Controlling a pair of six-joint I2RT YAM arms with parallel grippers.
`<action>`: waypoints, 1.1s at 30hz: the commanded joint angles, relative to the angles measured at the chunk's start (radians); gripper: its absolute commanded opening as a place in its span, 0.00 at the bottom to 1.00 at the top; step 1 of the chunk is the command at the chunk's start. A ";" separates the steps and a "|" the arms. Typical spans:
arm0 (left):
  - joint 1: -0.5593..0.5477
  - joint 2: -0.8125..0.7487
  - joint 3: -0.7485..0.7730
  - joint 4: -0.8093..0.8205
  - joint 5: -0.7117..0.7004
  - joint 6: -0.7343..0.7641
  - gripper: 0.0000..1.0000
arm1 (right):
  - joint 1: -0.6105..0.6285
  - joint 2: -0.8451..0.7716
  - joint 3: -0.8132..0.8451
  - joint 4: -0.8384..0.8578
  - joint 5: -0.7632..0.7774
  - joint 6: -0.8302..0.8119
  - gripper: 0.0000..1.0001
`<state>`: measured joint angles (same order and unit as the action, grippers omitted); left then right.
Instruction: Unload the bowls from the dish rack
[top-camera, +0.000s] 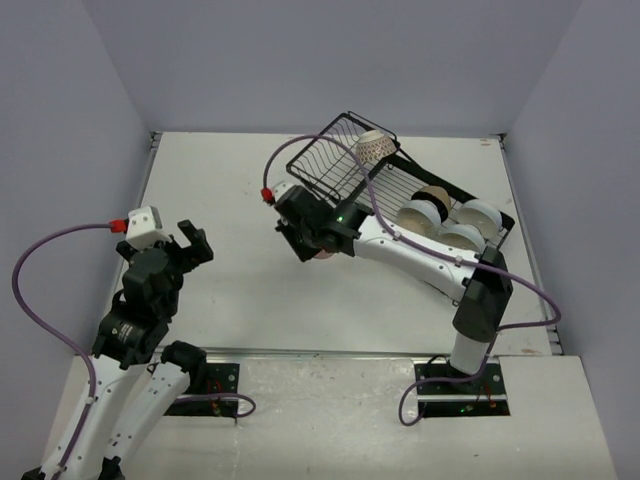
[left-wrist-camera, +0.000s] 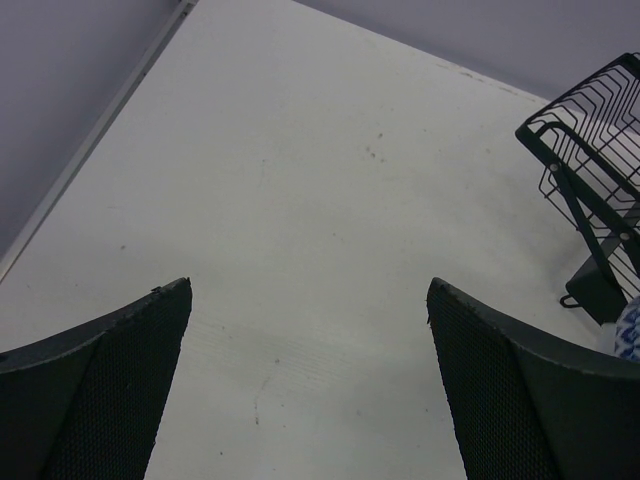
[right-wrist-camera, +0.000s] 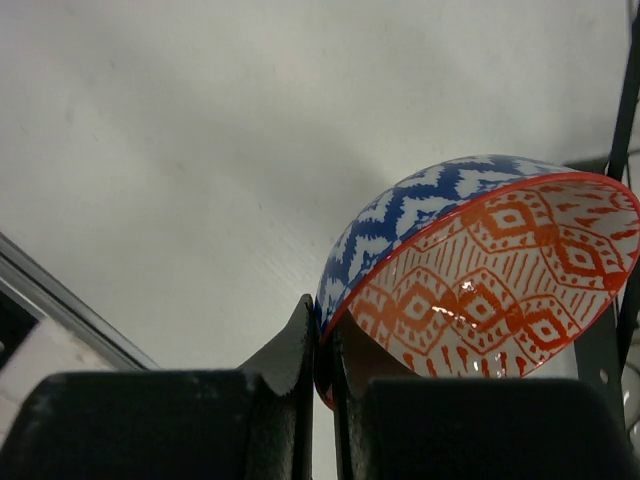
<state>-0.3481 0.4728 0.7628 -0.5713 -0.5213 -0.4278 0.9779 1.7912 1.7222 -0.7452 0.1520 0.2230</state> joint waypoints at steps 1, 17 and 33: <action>0.008 -0.013 0.027 -0.001 -0.016 -0.011 1.00 | 0.048 -0.050 -0.081 -0.169 0.195 0.027 0.00; 0.008 -0.037 0.012 0.018 0.032 0.004 1.00 | 0.209 0.071 -0.303 -0.189 0.109 0.190 0.00; 0.008 -0.026 0.018 0.007 0.021 0.003 1.00 | 0.269 0.060 -0.263 -0.169 0.092 0.190 0.55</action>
<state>-0.3481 0.4427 0.7628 -0.5709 -0.4976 -0.4274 1.2385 1.9320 1.4216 -0.9218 0.2401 0.4145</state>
